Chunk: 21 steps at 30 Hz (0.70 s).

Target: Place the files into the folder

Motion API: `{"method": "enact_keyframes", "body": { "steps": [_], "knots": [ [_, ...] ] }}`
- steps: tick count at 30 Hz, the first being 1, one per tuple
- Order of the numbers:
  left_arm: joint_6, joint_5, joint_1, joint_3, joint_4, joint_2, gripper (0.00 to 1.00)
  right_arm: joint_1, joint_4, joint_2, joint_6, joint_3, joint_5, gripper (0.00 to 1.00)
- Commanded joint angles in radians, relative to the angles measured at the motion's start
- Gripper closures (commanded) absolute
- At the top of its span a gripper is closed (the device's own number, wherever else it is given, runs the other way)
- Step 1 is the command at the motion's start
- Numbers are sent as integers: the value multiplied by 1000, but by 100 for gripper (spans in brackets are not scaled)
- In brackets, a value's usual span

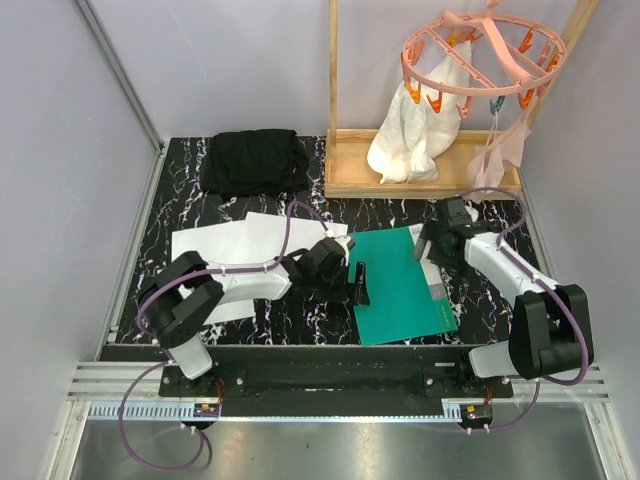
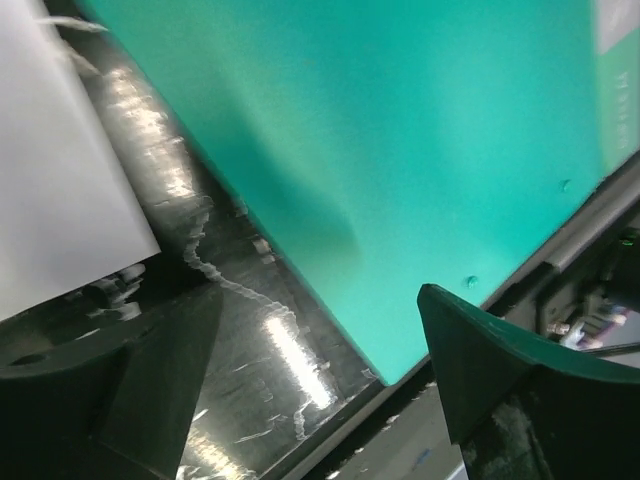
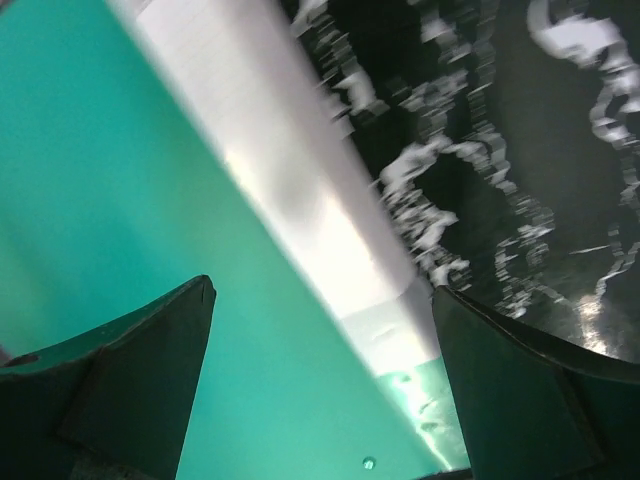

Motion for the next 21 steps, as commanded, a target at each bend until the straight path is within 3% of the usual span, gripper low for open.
{"method": "enact_keyframes", "body": {
  "steps": [1,6,11,21],
  "knots": [
    [-33,-10,-39,26,98,28,12,-126,50,33,27,-18,27,0],
    [-56,-3,-43,31,128,66,10,-156,62,86,3,-15,25,0],
    [7,-21,-37,109,64,135,10,-147,116,153,43,-37,-119,0],
    [25,-8,32,143,72,171,9,105,128,244,164,43,-150,0]
  ]
}}
